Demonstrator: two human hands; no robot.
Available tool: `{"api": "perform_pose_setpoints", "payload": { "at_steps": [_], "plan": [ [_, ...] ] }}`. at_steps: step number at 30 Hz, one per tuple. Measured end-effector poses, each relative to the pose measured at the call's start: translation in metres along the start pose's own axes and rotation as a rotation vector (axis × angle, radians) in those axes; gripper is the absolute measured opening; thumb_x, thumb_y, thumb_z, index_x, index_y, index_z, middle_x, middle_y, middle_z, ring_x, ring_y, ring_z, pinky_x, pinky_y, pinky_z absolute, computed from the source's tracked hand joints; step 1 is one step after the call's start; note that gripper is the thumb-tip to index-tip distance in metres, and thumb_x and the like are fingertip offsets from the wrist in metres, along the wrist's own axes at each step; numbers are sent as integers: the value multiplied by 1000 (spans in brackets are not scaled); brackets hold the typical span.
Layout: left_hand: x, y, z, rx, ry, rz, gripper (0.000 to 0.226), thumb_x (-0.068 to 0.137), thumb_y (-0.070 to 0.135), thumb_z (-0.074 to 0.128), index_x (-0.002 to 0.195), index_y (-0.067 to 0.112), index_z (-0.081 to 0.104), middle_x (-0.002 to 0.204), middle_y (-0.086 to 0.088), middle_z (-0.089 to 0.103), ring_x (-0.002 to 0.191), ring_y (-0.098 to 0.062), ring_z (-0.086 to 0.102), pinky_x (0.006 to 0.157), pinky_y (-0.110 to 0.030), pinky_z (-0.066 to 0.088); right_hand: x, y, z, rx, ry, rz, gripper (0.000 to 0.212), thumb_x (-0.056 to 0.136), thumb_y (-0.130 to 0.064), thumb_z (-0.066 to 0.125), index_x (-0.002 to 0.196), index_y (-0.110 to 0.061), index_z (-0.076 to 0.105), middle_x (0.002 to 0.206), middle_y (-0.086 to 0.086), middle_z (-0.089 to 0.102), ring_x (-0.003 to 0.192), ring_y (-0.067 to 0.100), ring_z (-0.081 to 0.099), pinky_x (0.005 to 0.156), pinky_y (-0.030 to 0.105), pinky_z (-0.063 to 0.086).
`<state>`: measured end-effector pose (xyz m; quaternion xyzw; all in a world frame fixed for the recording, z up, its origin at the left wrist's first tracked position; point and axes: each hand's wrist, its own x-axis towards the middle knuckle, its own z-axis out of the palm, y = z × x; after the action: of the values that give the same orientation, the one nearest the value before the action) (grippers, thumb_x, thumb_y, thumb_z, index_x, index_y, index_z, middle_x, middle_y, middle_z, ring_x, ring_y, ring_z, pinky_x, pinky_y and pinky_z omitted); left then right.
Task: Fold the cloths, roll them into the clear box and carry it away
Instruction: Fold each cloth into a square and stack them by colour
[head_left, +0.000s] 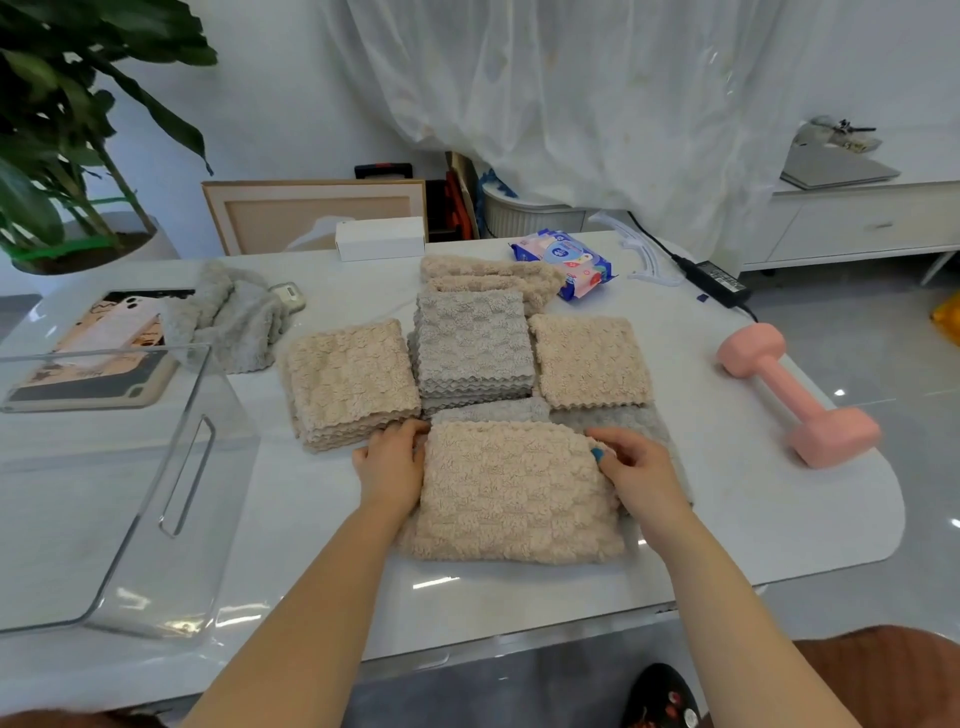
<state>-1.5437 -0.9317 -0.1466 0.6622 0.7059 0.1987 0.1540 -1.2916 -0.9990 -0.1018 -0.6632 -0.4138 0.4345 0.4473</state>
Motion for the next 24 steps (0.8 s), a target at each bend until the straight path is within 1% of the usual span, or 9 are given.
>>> {"api": "perform_pose_setpoints", "payload": {
  "at_steps": [5,7,10,13,16,18,20,22,24],
  "plan": [
    [-11,-14,-9,-311,103,1,20,97,14,47,96,15,66,99,-9,60,98,-27,53,80,-35,36,-6,-16,-13,-217,4,-78,33,89,6,47,90,-19,69,90,-3,65,80,10,58,63,18,43],
    [-24,-16,-26,-478,188,-18,15,97,14,48,90,14,61,100,-7,54,94,-18,49,85,-31,40,-13,-27,-20,-128,77,-158,36,86,9,49,82,-21,70,83,-1,64,71,12,55,58,18,41],
    [-45,-6,-61,-655,304,3,14,99,15,45,90,15,55,101,-3,50,86,-4,47,80,-9,37,-26,-44,-25,107,72,-227,36,86,10,52,82,-20,71,87,0,67,75,13,55,67,23,45],
    [-56,12,-88,-811,259,-10,21,100,16,41,85,23,55,85,6,56,72,8,50,67,-9,41,-30,-50,-18,-115,58,-291,38,87,10,46,95,-20,70,97,-1,62,79,3,52,72,20,41],
    [-60,24,-112,-890,144,22,18,97,16,50,89,25,63,86,6,63,80,-1,58,73,-17,46,-35,-57,-20,-363,206,-428,37,86,9,46,102,-17,68,94,-1,54,79,4,48,72,8,37],
    [-62,24,-131,-894,29,83,15,91,14,60,94,26,69,87,3,68,81,-5,61,73,-19,50,-41,-63,-28,-357,279,-469,31,86,5,47,97,-18,65,90,-1,56,79,13,50,72,20,42],
    [-67,23,-155,-850,-130,160,19,82,10,69,93,25,72,82,4,69,77,-4,63,72,-17,51,-47,-71,-40,-220,274,-396,27,87,2,46,87,-21,59,76,-5,57,64,15,52,58,27,41],
    [-70,19,-173,-703,-266,205,17,76,10,74,78,27,73,73,6,70,68,-1,62,66,-15,50,-51,-80,-47,-123,110,-250,30,87,5,41,80,-20,55,57,-3,50,40,13,46,40,21,31],
    [-65,14,-181,-385,-174,223,11,75,22,77,69,29,71,69,-1,67,60,-8,55,61,-22,46,-55,-86,-45,-74,-72,-167,30,90,8,37,80,-16,53,61,6,50,36,15,54,34,19,33]
  ]
}}
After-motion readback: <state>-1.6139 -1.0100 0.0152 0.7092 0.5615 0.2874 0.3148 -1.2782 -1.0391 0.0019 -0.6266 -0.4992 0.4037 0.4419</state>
